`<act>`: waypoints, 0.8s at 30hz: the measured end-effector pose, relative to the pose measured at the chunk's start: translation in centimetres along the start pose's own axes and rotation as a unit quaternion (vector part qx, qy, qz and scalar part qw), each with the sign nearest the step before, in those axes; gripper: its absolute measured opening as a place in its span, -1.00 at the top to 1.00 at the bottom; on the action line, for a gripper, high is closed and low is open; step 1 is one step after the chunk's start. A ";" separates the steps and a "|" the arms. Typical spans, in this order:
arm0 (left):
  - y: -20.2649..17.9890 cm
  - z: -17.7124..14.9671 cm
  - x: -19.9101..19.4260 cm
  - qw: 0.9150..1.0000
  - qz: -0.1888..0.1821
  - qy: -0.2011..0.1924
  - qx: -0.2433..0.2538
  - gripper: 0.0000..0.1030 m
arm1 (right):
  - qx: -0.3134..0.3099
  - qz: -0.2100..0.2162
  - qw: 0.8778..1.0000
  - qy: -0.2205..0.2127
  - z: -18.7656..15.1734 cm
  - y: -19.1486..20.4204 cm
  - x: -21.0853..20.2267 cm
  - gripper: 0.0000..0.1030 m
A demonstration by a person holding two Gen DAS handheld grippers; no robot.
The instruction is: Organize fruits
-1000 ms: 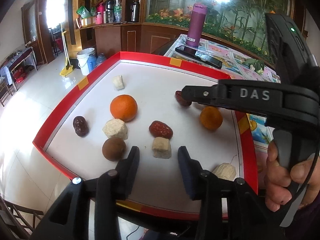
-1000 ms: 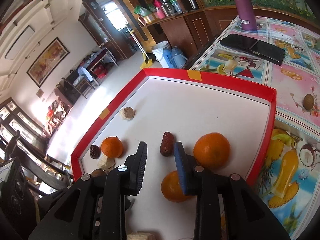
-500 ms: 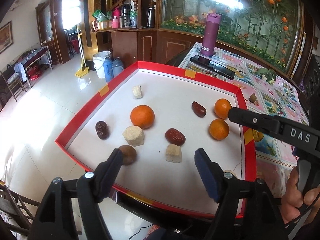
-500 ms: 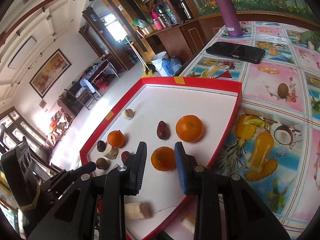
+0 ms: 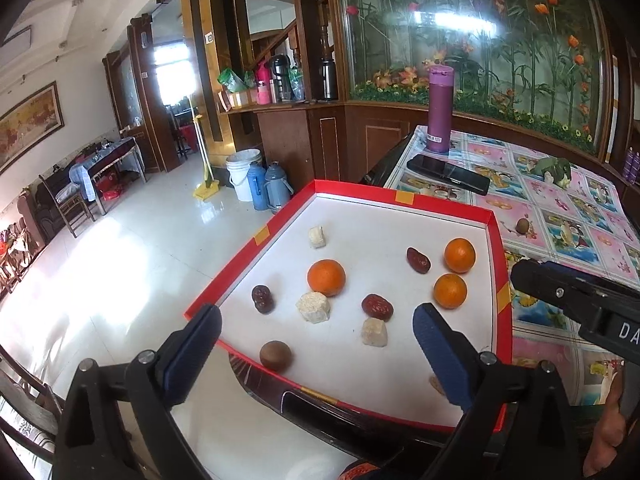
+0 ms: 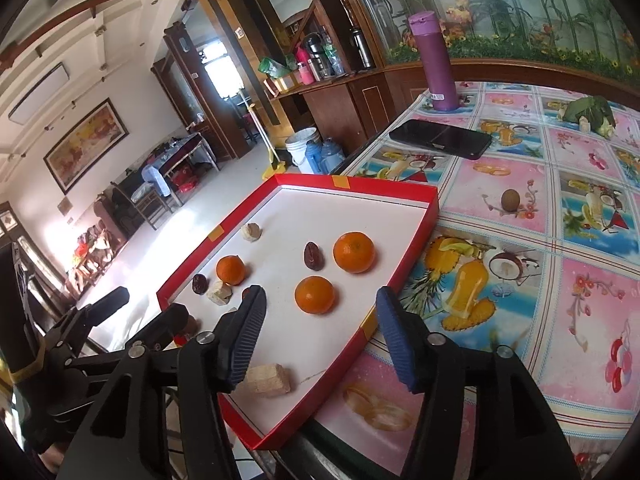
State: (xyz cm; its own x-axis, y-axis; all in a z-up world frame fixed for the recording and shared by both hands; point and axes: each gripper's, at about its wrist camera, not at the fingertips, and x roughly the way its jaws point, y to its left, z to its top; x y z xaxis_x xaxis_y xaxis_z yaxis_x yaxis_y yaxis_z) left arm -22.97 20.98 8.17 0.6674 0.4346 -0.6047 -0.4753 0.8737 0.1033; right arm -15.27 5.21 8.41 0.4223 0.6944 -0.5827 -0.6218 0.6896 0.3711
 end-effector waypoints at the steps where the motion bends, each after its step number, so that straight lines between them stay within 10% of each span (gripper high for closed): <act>1: 0.1 0.0 -0.1 1.000 0.001 -0.001 0.001 -0.92 | -0.004 -0.002 1.000 0.000 0.0 0.3 -0.1 -0.14; 24: 3.2 -0.7 0.8 0.998 0.062 0.001 -0.024 -1.00 | -0.050 -0.025 0.998 -0.018 -2.2 3.1 0.7 -0.49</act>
State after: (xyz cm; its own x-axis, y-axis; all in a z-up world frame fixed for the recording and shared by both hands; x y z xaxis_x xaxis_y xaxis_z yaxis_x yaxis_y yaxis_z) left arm -24.39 23.91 7.47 0.6015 0.5378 -0.5907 -0.5807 0.8021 0.1390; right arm -18.41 7.41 7.54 0.4762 0.6682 -0.5716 -0.6623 0.7001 0.2668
